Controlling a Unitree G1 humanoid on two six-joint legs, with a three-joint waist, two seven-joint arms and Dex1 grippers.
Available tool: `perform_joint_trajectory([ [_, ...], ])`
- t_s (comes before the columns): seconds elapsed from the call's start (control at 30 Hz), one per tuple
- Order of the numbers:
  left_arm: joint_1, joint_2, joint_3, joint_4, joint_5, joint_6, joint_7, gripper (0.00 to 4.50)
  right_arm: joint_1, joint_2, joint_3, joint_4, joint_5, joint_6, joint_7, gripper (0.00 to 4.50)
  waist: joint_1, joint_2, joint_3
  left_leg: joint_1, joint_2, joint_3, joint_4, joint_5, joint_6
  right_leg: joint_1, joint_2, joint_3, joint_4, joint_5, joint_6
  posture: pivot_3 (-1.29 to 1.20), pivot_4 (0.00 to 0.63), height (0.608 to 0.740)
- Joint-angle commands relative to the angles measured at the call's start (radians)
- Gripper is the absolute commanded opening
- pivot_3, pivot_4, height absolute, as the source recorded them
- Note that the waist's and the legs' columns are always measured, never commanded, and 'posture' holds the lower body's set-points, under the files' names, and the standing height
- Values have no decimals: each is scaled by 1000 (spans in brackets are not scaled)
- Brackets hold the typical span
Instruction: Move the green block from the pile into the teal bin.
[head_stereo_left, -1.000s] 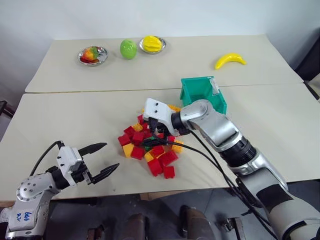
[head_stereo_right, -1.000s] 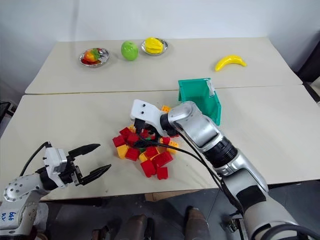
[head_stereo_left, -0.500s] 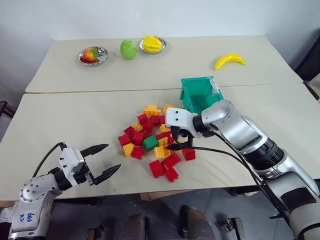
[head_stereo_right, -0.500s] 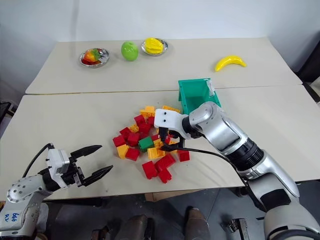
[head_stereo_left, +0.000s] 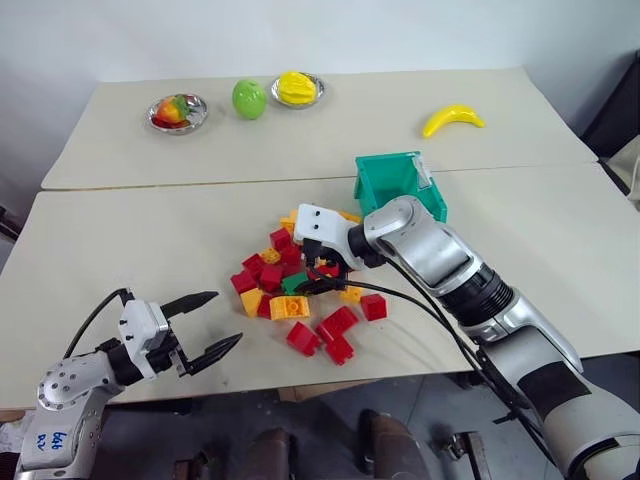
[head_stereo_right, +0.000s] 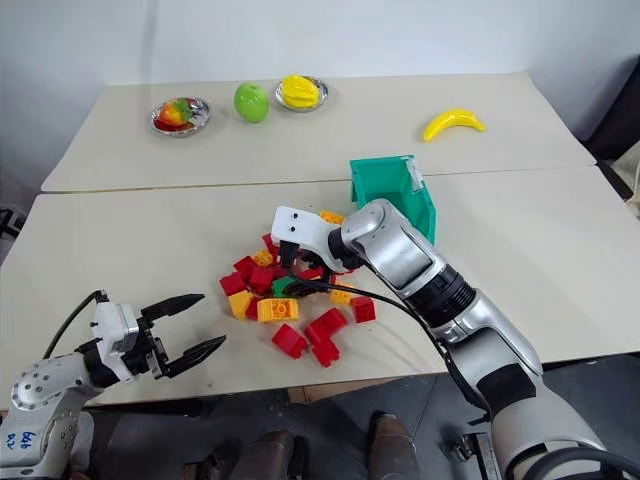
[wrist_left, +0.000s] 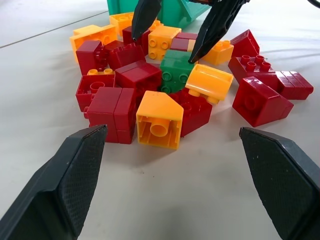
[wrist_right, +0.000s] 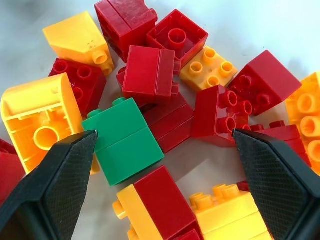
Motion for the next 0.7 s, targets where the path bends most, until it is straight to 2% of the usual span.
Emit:
perform_joint_trajectory([
  [0.03, 12, 6, 31, -28, -19, -7, 5, 4500, -9, -13, 34, 18, -42, -48, 28, 4487, 0, 0, 0, 0, 0, 0, 0, 0, 0, 0, 0, 0, 0, 0, 0, 0, 150, 740],
  [0.13, 12, 7, 34, -28, -18, -7, 7, 4500, -14, -32, 37, 21, -47, -68, 75, 3924, 1, 0, 0, 0, 0, 0, 0, 0, 0, 0, 0, 0, 0, 0, 0, 0, 150, 740],
  [0.23, 12, 6, 36, -29, -18, -5, 9, 4500, -23, -37, 39, 12, -37, -73, 132, 2972, 1, 0, 0, 0, 0, 0, 0, 0, 0, 0, 0, 0, 0, 0, 0, 0, 150, 740],
  [0.7, 30, 25, 34, -61, -50, 3, -51, 4500, -50, -1, 80, 91, -91, -138, 199, 2972, -1, 0, 0, 0, 0, 0, 0, 0, 0, 0, 0, 0, 0, 0, 0, 0, 150, 740],
])
